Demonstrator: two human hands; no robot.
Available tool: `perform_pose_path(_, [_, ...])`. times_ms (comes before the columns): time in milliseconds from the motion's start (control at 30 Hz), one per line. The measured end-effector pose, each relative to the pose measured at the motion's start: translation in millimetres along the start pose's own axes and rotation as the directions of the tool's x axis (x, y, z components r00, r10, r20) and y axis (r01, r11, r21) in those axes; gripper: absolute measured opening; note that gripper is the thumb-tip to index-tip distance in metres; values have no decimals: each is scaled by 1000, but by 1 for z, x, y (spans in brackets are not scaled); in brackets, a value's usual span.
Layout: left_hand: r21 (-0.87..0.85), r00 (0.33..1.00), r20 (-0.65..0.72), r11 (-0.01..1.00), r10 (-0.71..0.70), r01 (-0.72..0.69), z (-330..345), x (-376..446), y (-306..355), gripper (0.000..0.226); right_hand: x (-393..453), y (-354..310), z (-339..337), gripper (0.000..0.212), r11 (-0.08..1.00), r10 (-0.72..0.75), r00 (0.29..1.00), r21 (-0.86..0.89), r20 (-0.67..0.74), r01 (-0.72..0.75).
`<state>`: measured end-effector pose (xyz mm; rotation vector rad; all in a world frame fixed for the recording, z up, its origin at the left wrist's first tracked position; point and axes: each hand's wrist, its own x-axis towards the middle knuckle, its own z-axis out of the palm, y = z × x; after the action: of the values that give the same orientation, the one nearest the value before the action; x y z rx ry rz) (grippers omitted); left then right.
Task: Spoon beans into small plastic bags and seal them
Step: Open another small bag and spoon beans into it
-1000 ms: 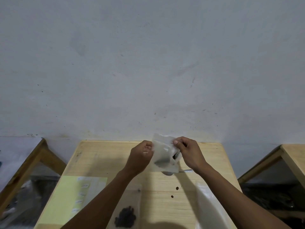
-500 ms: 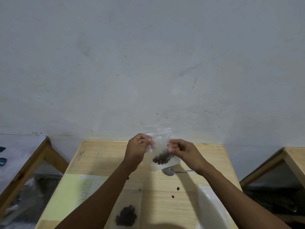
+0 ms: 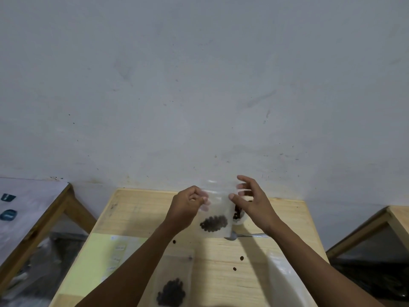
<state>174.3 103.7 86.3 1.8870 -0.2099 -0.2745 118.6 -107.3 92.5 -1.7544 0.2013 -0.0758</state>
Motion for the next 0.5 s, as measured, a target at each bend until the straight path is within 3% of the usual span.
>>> perform_pose_path(67, [53, 997, 68, 998, 27, -30, 1, -2, 3, 5, 5, -10, 1, 48, 985, -96, 993, -137, 67, 104])
perform_pose_path(200, [35, 988, 154, 999, 15, -21, 2, -6, 10, 8, 19, -21, 4, 13, 902, -82, 981, -405, 177, 148])
perform_pose_path(300, [13, 990, 142, 999, 27, -29, 1, -8, 11, 12, 21, -25, 4, 4, 911, -31, 971, -392, 238, 125])
perform_pose_path(500, [16, 993, 118, 999, 32, -34, 1, -10, 10, 20, 19, -25, 12, 15, 919, -35, 964, -371, 264, 135])
